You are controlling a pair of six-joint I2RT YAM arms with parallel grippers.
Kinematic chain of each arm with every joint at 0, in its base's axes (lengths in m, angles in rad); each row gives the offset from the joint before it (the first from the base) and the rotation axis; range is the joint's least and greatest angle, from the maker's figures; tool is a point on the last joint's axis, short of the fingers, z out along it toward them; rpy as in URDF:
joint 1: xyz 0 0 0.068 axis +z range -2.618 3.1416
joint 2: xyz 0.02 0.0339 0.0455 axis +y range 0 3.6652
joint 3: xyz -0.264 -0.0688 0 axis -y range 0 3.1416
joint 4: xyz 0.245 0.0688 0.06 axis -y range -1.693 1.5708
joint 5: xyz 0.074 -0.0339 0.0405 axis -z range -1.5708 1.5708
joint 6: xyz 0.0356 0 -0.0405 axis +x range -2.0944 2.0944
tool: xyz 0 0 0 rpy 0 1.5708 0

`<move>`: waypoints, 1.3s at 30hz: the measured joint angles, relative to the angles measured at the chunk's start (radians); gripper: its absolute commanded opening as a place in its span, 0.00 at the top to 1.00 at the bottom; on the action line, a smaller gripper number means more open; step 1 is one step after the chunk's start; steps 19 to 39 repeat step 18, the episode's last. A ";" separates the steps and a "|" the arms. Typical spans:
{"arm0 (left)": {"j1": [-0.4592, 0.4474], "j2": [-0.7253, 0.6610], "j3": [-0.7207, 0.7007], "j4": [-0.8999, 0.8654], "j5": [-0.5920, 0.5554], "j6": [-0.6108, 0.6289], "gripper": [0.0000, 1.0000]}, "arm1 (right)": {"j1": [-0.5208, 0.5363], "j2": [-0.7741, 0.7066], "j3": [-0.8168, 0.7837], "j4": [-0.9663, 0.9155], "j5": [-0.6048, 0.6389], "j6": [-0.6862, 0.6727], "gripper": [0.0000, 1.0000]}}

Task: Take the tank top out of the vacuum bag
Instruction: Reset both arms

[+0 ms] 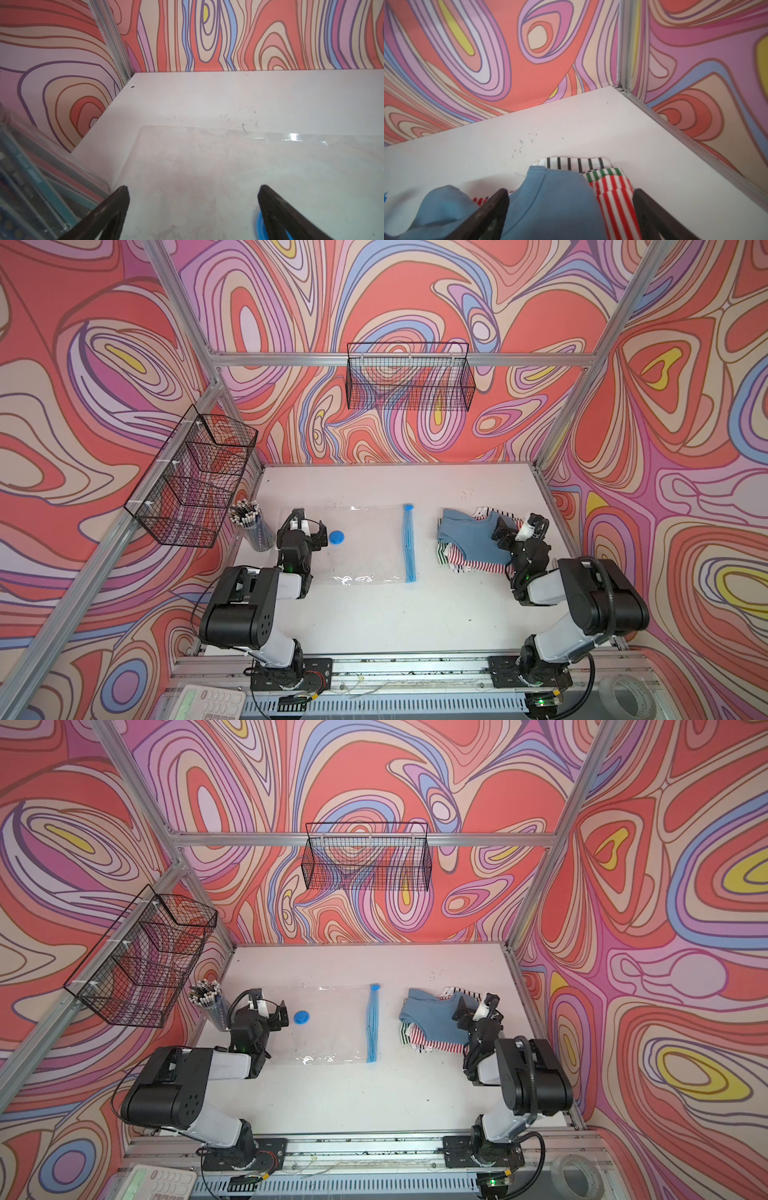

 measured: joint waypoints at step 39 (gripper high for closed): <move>0.010 -0.002 0.000 -0.102 0.098 -0.006 0.00 | 0.050 0.036 0.073 -0.080 0.015 -0.081 0.02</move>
